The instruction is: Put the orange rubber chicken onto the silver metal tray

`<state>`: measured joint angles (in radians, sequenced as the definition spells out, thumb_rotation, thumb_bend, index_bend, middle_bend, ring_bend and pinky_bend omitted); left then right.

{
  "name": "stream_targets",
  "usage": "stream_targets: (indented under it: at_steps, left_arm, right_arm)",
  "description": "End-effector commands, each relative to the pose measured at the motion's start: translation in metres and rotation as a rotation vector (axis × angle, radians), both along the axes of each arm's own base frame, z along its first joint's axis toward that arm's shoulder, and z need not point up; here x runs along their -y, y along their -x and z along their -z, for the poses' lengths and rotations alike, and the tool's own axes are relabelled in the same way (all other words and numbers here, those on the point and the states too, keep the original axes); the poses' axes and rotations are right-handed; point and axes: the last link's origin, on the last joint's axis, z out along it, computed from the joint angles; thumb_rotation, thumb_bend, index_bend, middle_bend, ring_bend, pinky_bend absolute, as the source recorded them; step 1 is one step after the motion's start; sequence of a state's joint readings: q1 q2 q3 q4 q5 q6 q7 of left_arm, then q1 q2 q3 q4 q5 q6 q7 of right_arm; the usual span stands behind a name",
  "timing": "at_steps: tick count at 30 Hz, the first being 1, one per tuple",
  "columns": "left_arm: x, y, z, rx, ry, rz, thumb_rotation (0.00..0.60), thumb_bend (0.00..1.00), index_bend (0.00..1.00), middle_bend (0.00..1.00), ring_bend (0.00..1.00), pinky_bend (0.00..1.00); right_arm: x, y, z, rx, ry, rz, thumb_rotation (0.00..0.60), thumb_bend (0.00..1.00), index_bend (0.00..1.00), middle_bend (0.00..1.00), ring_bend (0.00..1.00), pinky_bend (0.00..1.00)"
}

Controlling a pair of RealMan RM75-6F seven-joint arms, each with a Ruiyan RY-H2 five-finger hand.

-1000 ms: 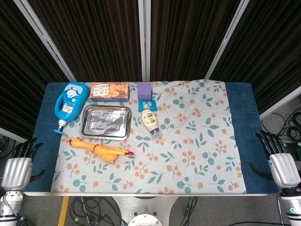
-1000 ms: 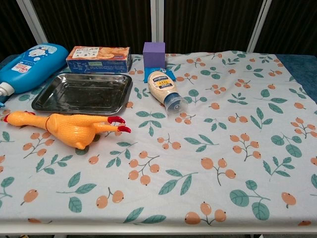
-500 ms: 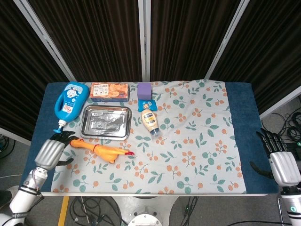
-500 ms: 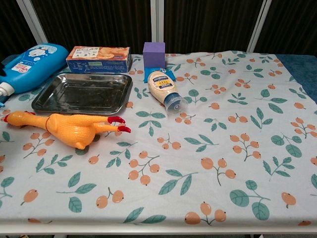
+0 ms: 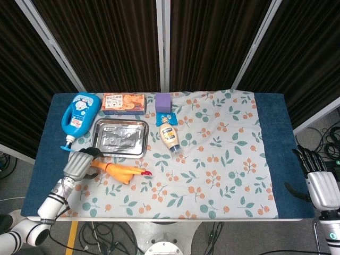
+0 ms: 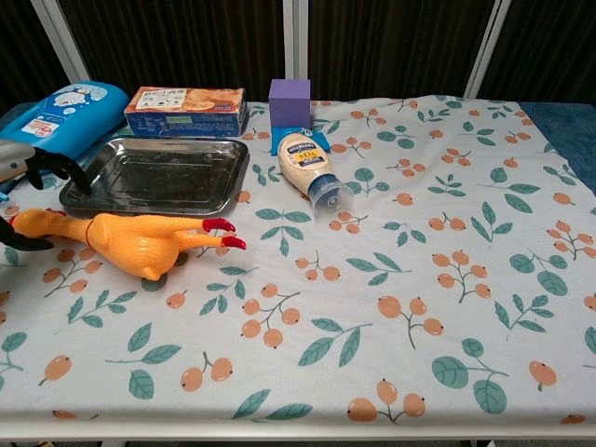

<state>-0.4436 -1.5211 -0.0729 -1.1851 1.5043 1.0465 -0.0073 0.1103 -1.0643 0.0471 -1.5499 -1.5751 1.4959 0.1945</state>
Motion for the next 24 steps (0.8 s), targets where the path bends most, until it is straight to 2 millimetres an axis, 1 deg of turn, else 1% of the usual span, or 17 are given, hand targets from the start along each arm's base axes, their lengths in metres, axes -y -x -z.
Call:
stream_targets:
  at_steps: [1, 6, 12, 18, 24]
  left_arm:
    - [-0.001, 0.002, 0.007, 0.008, -0.001, -0.01, 0.6, 0.18, 0.4, 0.38, 0.28, 0.36]
    - [-0.003, 0.006, 0.014, -0.007, -0.007, -0.01, 0.6, 0.2, 0.42, 0.41, 0.31, 0.36]
    - [-0.002, 0.011, 0.017, -0.017, -0.02, -0.016, 0.6, 0.22, 0.45, 0.42, 0.33, 0.36]
    - [-0.002, 0.014, 0.02, -0.018, -0.022, -0.026, 0.6, 0.24, 0.47, 0.44, 0.34, 0.39]
    - [-0.003, 0.021, 0.027, -0.009, -0.01, -0.043, 0.6, 0.31, 0.5, 0.47, 0.37, 0.42]
  right_arm:
    - [0.0, 0.0, 0.0, 0.001, -0.001, 0.0, 0.6, 0.16, 0.0, 0.0, 0.0, 0.0]
    - [-0.001, 0.0, 0.0, 0.003, -0.001, 0.001, 0.6, 0.16, 0.0, 0.0, 0.0, 0.0]
    - [-0.003, 0.002, 0.0, 0.003, -0.001, 0.008, 0.6, 0.16, 0.0, 0.0, 0.0, 0.0]
    - [-0.002, 0.001, 0.0, 0.006, -0.002, 0.006, 0.6, 0.16, 0.0, 0.0, 0.0, 0.0]
    - [-0.003, 0.002, -0.001, 0.008, -0.002, 0.013, 0.6, 0.16, 0.0, 0.0, 0.0, 0.0]
